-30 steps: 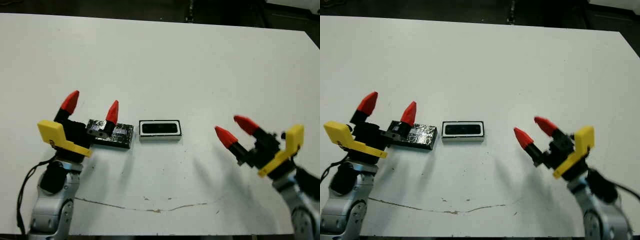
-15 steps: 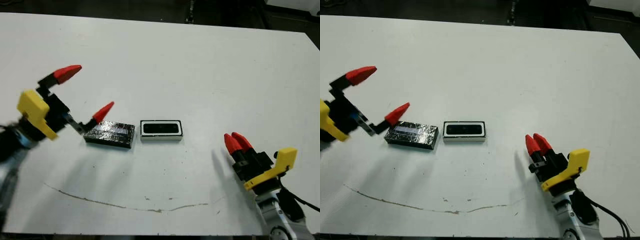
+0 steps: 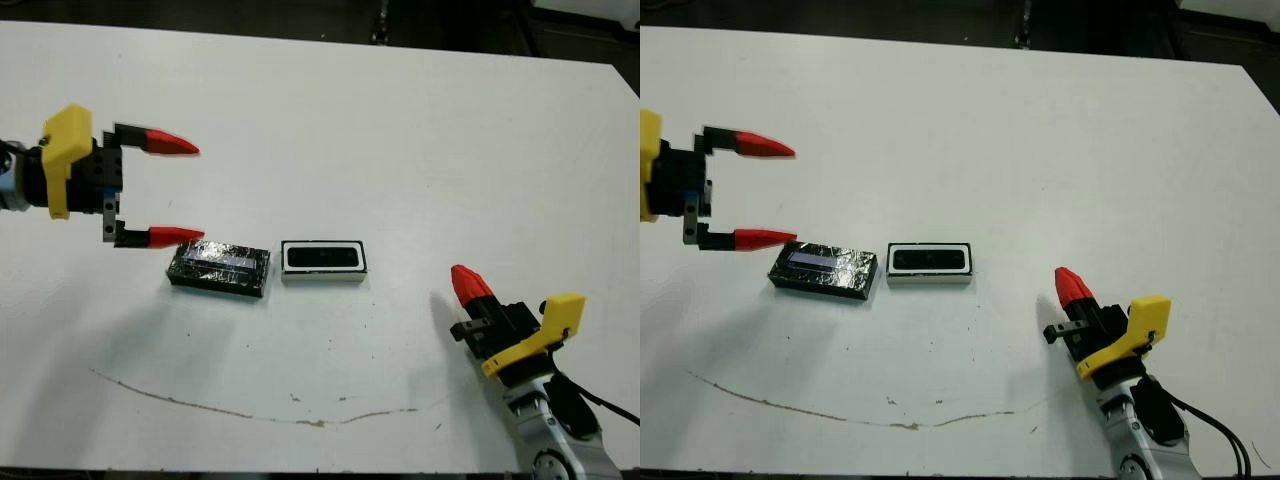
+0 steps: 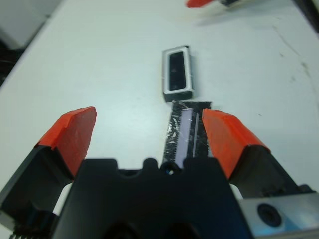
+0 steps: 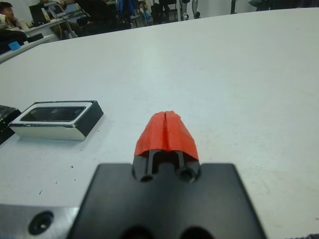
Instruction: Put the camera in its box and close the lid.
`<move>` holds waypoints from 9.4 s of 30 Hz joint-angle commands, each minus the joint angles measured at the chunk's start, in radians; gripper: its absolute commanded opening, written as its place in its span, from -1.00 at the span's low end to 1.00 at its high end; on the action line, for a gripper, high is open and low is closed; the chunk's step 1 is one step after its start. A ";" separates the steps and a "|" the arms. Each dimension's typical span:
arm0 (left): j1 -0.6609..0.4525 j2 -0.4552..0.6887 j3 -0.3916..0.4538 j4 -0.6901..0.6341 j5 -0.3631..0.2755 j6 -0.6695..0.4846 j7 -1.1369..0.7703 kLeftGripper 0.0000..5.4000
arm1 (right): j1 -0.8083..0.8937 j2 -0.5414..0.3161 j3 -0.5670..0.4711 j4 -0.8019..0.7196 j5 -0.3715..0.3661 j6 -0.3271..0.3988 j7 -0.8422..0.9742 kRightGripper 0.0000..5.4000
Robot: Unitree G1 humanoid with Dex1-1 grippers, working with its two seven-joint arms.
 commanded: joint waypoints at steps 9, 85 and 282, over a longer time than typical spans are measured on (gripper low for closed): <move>-0.024 -0.090 -0.074 0.101 0.027 -0.097 -0.102 1.00 | 0.009 -0.012 0.000 0.001 -0.009 -0.011 -0.011 -0.99; -0.044 -0.178 -0.104 0.307 0.202 0.027 -0.017 0.17 | 0.006 -0.054 0.031 -0.022 0.010 0.031 -0.010 -1.00; 0.599 -0.738 0.239 -0.638 0.019 0.256 1.221 0.41 | -0.028 -0.048 0.009 -0.016 0.061 0.020 -0.027 -1.00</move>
